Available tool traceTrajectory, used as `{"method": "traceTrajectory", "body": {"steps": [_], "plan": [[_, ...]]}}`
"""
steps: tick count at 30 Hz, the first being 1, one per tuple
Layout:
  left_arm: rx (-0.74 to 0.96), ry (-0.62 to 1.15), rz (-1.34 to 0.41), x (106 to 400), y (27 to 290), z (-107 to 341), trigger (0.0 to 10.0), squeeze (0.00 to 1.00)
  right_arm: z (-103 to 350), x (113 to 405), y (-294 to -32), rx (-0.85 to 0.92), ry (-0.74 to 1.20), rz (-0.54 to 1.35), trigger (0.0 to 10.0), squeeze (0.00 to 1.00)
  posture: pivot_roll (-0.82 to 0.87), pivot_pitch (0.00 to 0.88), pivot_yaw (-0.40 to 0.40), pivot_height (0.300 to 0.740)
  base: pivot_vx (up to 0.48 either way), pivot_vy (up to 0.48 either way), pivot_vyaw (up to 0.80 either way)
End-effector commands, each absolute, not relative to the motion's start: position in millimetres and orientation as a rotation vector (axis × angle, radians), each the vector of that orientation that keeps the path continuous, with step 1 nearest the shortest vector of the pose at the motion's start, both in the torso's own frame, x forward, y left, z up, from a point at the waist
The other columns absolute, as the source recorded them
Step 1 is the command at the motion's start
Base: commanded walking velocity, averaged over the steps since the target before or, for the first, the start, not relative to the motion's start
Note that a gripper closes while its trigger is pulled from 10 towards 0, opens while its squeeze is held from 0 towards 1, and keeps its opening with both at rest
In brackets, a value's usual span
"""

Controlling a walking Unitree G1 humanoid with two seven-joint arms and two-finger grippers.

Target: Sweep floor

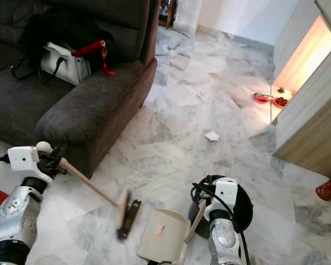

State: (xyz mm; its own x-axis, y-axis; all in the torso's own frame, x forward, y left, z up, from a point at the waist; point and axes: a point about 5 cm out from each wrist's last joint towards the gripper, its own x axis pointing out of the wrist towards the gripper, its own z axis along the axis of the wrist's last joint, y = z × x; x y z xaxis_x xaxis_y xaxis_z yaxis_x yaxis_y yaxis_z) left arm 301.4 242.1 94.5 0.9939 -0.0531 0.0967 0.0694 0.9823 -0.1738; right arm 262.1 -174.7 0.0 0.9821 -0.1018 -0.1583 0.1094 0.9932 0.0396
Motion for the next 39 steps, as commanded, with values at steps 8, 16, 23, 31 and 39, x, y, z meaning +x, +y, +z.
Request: {"method": "traceTrajectory", "body": {"steps": [8,16,23,31,39], "plan": [[-0.464,-0.052,-0.232,303.1,216.0,90.6,10.0,0.0,-9.9,255.0,-178.6,0.031,0.227,-0.103,10.0,0.0,0.03,0.167,-0.164,0.74,0.0,0.0,0.0],[-0.58,-0.147,-0.211,305.4,219.5,106.4,10.0,0.0,-8.7,257.3,-177.3,0.033,0.226,-0.099,10.0,0.0,0.04,0.162,-0.164,0.74,0.0,0.0,0.0],[-0.447,-0.235,-0.144,290.2,235.8,130.2,10.0,0.0,-8.3,259.0,-175.4,0.036,0.229,-0.096,10.0,0.0,0.05,0.156,-0.164,0.74,0.0,0.0,0.0],[-0.228,-0.374,-0.098,269.1,245.4,181.9,10.0,0.0,-6.3,263.4,-172.7,0.042,0.231,-0.094,10.0,0.0,0.09,0.144,-0.163,0.74,0.0,0.0,0.0],[-0.083,-0.286,-0.056,254.1,245.7,173.9,10.0,0.0,-5.4,269.4,-167.5,0.091,0.251,-0.109,10.0,0.0,0.13,0.104,-0.153,0.74,0.0,0.0,0.0]]}}
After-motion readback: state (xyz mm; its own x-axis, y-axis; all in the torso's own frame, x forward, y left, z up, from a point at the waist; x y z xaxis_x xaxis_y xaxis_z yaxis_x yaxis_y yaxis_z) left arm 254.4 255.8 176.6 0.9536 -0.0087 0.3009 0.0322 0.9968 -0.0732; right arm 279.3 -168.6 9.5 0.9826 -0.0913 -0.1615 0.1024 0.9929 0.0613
